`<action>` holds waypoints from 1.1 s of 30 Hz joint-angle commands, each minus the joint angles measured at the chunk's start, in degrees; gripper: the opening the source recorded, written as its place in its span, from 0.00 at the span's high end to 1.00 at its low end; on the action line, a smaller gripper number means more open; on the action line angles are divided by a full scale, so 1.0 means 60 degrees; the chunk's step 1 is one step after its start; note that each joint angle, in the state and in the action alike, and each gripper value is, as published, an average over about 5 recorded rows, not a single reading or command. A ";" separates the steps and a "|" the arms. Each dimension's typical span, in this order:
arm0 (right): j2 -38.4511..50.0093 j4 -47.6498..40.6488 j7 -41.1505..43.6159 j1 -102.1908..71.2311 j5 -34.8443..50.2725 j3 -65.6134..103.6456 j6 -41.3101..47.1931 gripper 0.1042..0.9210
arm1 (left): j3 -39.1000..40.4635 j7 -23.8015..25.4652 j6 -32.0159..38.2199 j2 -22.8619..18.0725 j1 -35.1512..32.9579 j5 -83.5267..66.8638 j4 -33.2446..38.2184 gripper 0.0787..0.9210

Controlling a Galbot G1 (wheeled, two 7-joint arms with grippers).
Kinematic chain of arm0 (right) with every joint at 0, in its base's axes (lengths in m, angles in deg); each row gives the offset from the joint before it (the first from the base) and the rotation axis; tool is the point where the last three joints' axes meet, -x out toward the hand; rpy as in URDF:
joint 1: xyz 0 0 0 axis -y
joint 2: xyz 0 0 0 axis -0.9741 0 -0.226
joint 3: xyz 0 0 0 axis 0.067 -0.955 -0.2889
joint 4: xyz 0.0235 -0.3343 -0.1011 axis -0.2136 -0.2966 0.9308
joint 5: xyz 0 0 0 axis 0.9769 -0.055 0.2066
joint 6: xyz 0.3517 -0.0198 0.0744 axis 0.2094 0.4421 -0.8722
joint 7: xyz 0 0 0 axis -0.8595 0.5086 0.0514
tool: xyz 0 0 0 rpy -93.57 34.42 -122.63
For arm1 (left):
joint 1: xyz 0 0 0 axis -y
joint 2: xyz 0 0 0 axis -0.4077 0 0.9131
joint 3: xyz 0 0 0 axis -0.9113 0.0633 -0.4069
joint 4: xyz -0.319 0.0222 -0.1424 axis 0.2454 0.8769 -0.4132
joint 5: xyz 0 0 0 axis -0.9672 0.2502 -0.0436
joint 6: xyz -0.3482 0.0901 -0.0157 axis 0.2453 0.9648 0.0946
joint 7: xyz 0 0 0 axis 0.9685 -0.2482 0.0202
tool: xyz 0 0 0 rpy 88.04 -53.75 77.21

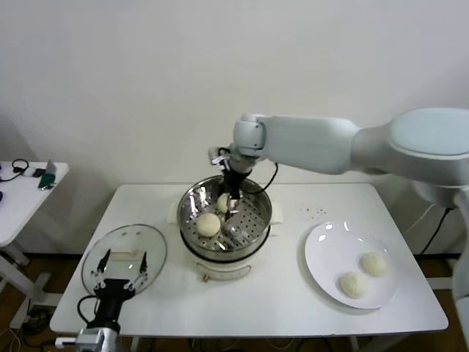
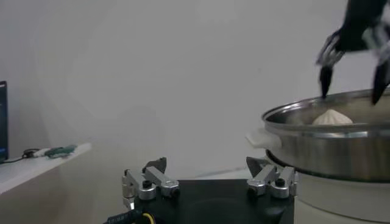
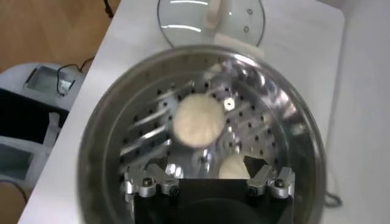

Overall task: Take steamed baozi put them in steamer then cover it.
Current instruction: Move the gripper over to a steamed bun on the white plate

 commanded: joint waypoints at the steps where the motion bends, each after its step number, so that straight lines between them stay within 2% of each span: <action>1: 0.3857 0.2912 0.0370 0.1639 -0.1126 -0.0687 -0.0221 0.12 | 0.0023 0.0021 -0.0037 -0.0014 0.0022 0.0037 -0.0020 0.12; 7: 0.6061 0.3828 0.0476 0.1188 -0.3325 -0.1185 -0.0555 0.12 | -0.0002 0.0011 -0.0044 -0.0034 -0.0012 0.0056 -0.0022 0.12; 12: 0.7219 0.4125 0.0289 -0.0018 -0.4560 -0.0675 -0.0608 0.12 | -0.0008 0.0012 -0.0025 -0.0070 -0.0083 0.0117 -0.0052 0.12; 23: 0.8013 0.3778 0.0167 -0.3704 -0.6228 0.1590 -0.0713 0.12 | -0.0005 0.0011 0.0005 -0.0344 -0.0279 0.0331 -0.0033 0.12; 33: 0.8308 0.3488 0.0239 -0.6155 -0.6784 0.3641 -0.0747 0.12 | 0.0037 -0.0011 0.0040 -0.0450 -0.0276 0.0466 -0.0252 0.12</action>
